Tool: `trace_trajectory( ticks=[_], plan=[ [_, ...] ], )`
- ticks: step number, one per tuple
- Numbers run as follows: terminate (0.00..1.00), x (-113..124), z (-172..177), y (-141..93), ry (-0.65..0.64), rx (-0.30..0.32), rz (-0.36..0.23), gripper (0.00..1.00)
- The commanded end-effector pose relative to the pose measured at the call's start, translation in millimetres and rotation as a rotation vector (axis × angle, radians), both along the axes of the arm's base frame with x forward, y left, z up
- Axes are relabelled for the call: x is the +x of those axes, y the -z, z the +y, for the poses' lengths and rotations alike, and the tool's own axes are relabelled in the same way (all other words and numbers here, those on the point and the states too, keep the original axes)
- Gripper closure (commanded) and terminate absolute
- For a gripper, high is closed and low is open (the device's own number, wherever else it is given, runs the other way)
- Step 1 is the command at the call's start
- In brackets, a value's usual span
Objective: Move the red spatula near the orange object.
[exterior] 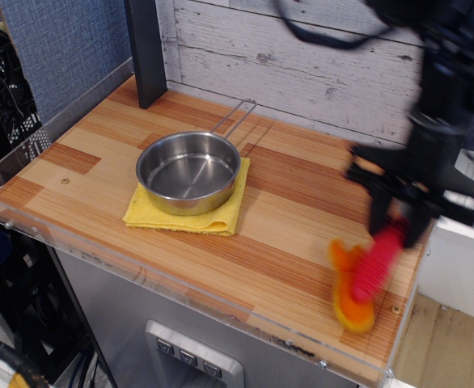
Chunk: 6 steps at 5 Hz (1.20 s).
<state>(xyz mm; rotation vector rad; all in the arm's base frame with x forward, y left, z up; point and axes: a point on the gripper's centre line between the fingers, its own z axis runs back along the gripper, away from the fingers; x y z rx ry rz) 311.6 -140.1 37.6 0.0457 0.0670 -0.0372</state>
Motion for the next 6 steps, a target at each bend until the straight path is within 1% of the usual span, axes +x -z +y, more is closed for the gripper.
trace_trajectory(
  ticks=[1, 2, 3, 4, 5, 6],
  plan=[
    [0.00, 22.5, 63.0, -7.3, -0.107, -0.001, -0.031, 1.00],
    [0.00, 25.2, 113.9, -46.0, -0.169, -0.047, -0.077, 1.00],
    [0.00, 22.3, 142.6, -79.6, -0.219, -0.092, -0.116, 1.00],
    [0.00, 20.7, 161.3, -68.2, -0.240, -0.071, -0.077, 1.00],
    [0.00, 19.6, 144.5, -31.1, -0.171, -0.118, 0.008, 1.00],
    [0.00, 13.7, 105.9, -1.4, -0.069, -0.110, 0.070, 1.00]
  ],
)
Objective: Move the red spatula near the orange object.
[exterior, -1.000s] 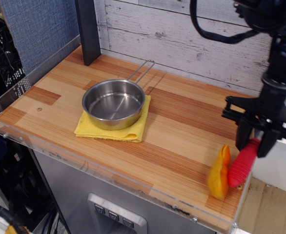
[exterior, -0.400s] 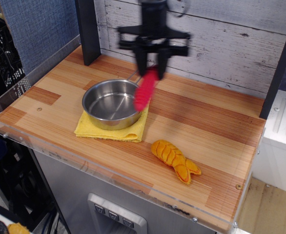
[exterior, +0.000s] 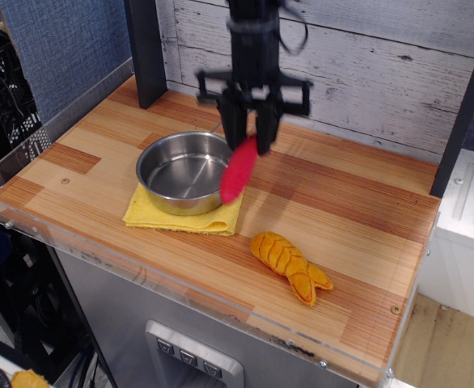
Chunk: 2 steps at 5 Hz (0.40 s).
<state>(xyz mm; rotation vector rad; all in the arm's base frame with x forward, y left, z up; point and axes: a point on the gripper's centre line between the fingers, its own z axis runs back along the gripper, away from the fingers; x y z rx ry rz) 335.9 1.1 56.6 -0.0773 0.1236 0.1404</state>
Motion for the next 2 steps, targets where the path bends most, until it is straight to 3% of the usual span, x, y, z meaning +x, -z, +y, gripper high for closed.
trace_trajectory(
  ticks=[1, 2],
  plan=[
    [0.00, -8.7, -58.2, 41.3, 0.153, -0.005, 0.013, 1.00],
    [0.00, -9.8, -67.4, 40.6, 0.167, 0.010, -0.006, 1.00]
  ],
)
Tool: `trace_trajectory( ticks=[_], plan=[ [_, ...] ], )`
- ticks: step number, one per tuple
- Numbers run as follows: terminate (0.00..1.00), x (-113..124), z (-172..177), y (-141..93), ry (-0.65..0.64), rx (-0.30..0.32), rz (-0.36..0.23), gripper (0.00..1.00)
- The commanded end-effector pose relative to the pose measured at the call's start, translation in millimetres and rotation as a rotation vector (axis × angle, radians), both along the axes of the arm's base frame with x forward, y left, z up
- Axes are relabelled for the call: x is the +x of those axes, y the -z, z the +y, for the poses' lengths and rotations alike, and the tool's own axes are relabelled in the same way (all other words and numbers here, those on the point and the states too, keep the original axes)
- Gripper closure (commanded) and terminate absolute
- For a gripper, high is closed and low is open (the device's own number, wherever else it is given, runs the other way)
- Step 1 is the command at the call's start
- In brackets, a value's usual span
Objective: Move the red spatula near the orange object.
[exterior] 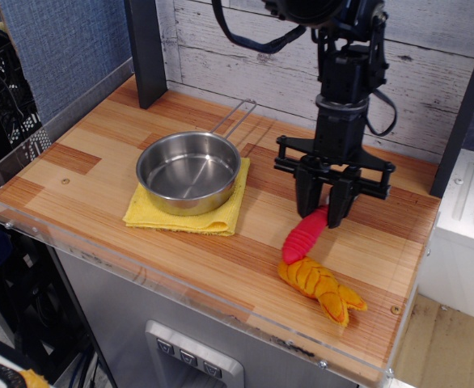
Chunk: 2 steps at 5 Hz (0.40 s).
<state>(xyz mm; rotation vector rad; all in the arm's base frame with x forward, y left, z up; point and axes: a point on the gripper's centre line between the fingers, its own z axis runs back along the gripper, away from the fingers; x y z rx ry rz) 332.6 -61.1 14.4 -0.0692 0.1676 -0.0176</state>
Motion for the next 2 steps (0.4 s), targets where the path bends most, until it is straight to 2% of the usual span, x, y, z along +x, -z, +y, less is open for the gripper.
trace_trajectory(
  ticks=[1, 2],
  plan=[
    [0.00, -11.1, -1.0, -4.3, 0.034, 0.010, -0.030, 0.00],
    [1.00, -5.1, 0.0, -17.4, 0.053, 0.002, -0.057, 0.00]
  ],
)
